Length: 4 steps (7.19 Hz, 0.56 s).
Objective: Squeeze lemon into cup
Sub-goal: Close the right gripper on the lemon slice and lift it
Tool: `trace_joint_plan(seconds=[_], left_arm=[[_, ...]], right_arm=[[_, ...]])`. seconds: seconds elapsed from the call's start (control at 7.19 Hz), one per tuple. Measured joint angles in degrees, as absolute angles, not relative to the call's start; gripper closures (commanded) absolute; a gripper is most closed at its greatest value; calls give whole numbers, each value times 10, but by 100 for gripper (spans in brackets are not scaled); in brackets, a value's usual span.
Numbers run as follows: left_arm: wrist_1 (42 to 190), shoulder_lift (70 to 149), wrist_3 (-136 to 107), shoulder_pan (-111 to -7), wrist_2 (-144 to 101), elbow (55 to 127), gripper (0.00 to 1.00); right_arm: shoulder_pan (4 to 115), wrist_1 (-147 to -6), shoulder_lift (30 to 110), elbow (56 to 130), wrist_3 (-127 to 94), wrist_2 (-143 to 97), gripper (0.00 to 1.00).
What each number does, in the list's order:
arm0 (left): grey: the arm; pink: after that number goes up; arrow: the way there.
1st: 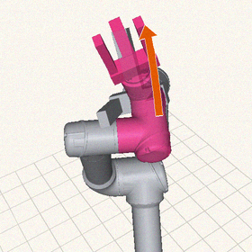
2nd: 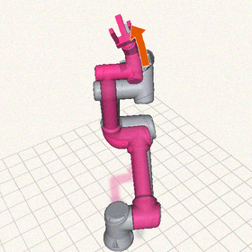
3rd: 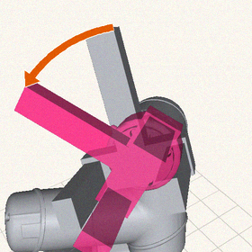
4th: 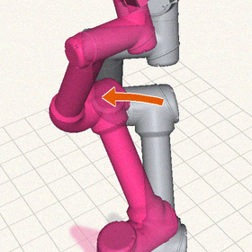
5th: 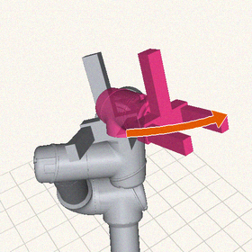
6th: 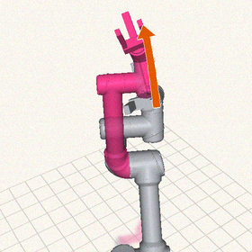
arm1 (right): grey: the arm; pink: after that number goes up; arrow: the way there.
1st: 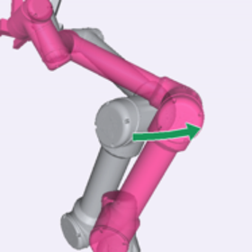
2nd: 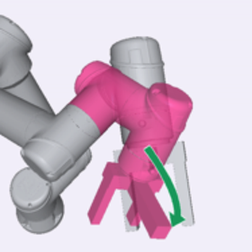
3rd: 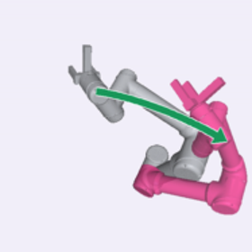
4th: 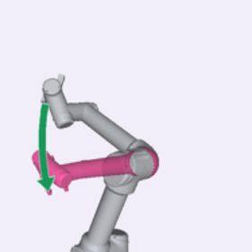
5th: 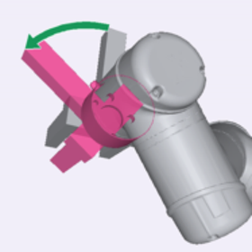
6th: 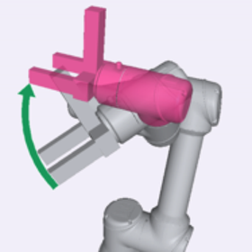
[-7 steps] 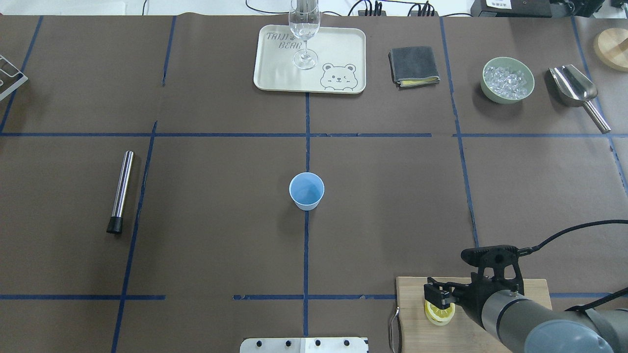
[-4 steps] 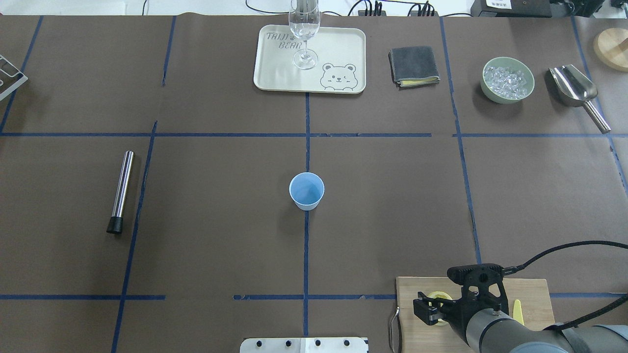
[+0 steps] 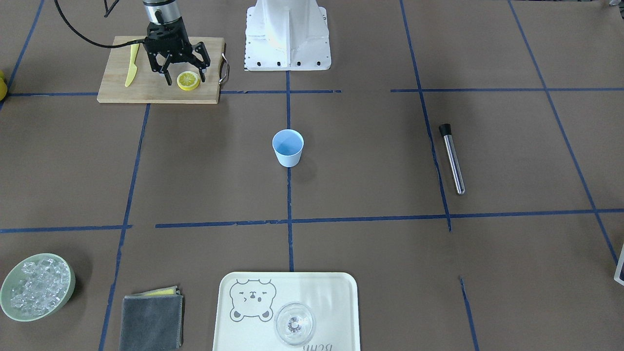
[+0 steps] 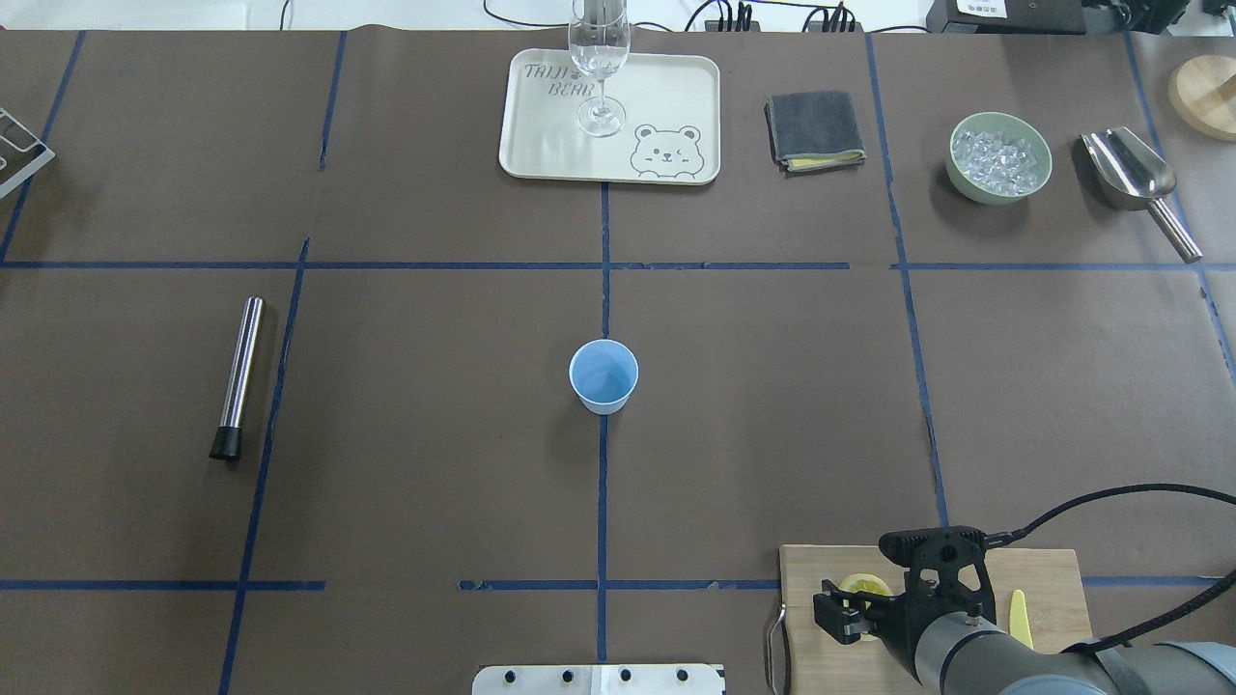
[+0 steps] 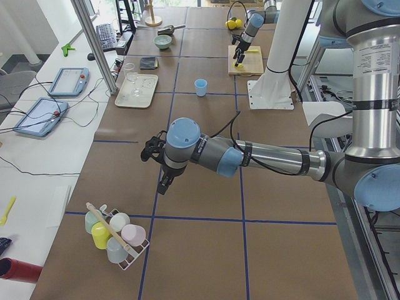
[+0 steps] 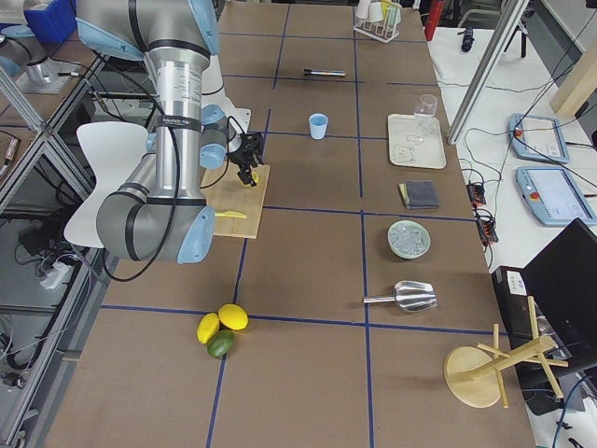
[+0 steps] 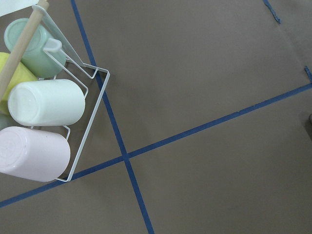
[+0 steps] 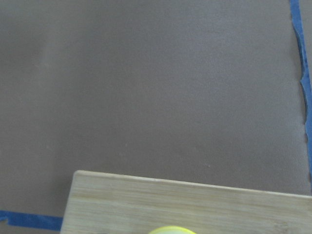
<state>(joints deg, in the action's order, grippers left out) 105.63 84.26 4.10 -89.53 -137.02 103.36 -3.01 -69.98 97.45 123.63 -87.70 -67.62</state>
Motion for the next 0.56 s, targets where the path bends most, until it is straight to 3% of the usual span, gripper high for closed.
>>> trace_joint_plan(seconds=[0.56], left_arm=[[1056, 842, 42, -896, -1370, 1033, 0]], right_arm=[[-37, -699, 975, 1233, -877, -679, 8]])
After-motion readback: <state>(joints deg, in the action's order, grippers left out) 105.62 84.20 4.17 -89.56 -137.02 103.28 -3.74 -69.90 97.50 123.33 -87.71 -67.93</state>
